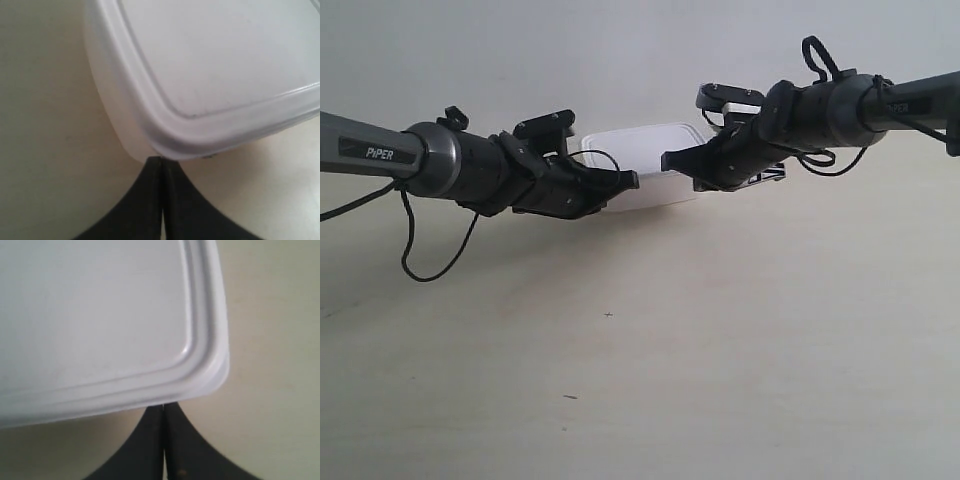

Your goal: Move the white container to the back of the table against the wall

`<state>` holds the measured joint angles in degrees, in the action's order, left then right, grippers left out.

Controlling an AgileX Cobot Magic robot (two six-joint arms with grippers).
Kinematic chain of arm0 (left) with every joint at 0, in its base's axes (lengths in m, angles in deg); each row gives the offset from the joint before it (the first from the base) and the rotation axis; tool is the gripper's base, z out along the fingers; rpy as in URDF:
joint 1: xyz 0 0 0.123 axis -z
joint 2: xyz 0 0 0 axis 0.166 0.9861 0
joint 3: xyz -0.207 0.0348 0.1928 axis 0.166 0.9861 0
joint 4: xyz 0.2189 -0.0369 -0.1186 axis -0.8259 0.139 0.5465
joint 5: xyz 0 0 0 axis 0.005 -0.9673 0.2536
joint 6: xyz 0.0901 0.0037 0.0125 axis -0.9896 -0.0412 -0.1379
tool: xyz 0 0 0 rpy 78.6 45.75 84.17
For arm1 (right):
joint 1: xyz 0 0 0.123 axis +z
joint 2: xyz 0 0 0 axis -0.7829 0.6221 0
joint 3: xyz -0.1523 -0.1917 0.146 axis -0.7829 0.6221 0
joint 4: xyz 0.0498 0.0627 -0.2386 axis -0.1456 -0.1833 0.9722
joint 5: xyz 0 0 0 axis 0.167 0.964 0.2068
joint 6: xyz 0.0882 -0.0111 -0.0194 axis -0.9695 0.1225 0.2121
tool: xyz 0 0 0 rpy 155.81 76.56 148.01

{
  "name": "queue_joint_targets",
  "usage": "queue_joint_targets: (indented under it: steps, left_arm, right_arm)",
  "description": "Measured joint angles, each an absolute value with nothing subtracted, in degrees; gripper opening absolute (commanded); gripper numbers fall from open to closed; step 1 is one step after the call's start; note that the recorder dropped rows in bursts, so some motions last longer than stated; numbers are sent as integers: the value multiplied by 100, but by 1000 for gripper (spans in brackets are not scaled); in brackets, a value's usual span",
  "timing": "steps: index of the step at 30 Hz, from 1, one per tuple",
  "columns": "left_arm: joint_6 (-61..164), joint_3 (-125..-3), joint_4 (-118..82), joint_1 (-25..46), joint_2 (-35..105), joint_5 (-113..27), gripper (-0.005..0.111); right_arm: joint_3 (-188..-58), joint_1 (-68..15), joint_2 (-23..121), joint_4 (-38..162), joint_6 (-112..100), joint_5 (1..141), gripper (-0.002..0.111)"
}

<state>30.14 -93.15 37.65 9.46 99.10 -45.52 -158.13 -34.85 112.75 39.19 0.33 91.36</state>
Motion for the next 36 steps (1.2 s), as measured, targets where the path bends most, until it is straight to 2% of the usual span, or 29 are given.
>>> queue_joint_targets:
  steps: [14, 36]
  left_arm:
    - [3002, -9320, 3731, 790, 9914, -4180, 0]
    - [3002, -9358, 3686, 672, 9914, -4380, 0]
  right_arm:
    - [-16683, -3494, 11666, 3941, 45, 9621, 0]
    - [-17041, -3494, 11972, 2981, 466, 9571, 0]
